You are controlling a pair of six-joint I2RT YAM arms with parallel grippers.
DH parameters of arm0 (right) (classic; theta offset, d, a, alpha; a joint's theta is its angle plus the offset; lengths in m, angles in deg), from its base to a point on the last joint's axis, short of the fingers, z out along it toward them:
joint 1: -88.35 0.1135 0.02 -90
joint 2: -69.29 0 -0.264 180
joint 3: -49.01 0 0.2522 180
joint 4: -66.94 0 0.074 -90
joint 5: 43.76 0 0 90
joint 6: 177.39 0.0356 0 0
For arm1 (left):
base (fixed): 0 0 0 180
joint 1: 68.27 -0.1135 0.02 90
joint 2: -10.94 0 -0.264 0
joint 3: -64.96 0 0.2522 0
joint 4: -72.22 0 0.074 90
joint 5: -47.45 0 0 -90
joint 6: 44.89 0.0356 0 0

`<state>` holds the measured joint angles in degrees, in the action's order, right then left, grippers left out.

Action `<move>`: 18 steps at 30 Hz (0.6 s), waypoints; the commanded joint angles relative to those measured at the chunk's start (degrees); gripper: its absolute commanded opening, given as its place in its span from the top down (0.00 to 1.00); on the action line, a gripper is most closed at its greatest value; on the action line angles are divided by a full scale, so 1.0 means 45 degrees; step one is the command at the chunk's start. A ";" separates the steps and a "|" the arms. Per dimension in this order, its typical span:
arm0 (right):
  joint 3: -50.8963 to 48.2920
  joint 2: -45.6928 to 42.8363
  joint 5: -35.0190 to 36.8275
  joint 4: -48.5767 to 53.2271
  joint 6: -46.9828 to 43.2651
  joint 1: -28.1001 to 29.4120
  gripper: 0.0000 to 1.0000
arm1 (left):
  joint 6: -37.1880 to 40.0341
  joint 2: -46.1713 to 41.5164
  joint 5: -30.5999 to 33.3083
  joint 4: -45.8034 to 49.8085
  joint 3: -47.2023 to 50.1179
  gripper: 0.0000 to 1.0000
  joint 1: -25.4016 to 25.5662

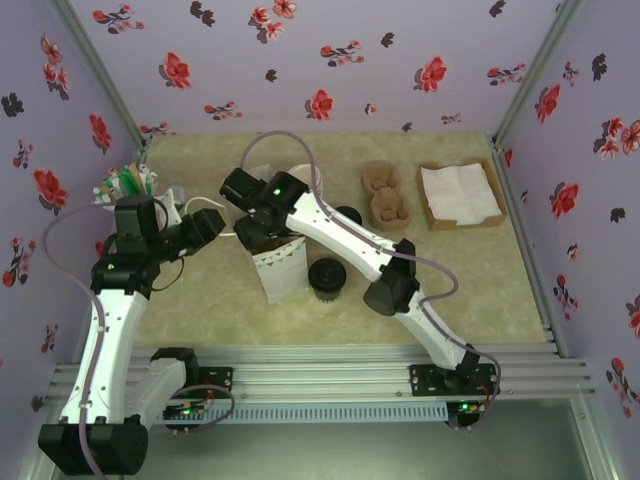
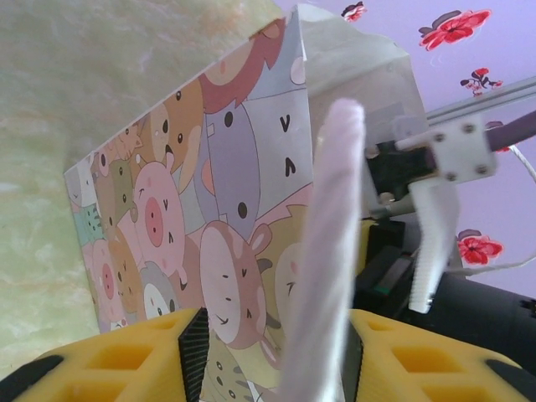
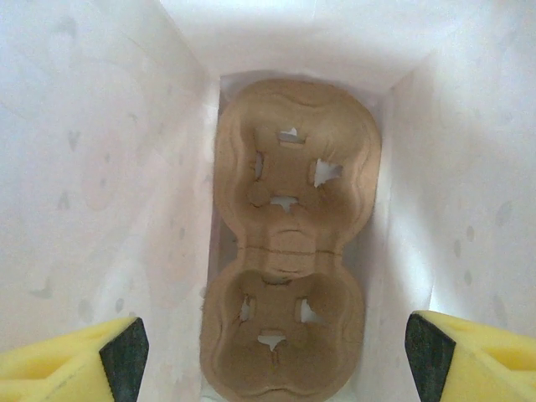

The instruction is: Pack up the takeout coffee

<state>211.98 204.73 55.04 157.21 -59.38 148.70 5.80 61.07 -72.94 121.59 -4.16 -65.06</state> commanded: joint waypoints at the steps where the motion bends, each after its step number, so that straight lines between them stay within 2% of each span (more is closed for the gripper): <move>1: 0.0331 -0.0651 0.0038 -0.0266 -0.0170 -0.0091 0.18 | 0.0044 -0.0154 0.0186 0.0203 -0.0492 0.50 -0.0096; 18: 0.0182 -0.1376 -0.0124 -0.0953 -0.0359 -0.0088 0.19 | 0.0298 -0.0320 0.0249 0.0632 -0.1290 0.35 -0.0087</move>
<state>211.98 200.38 54.93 153.74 -60.01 148.70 5.96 60.43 -72.13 123.23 -7.68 -65.06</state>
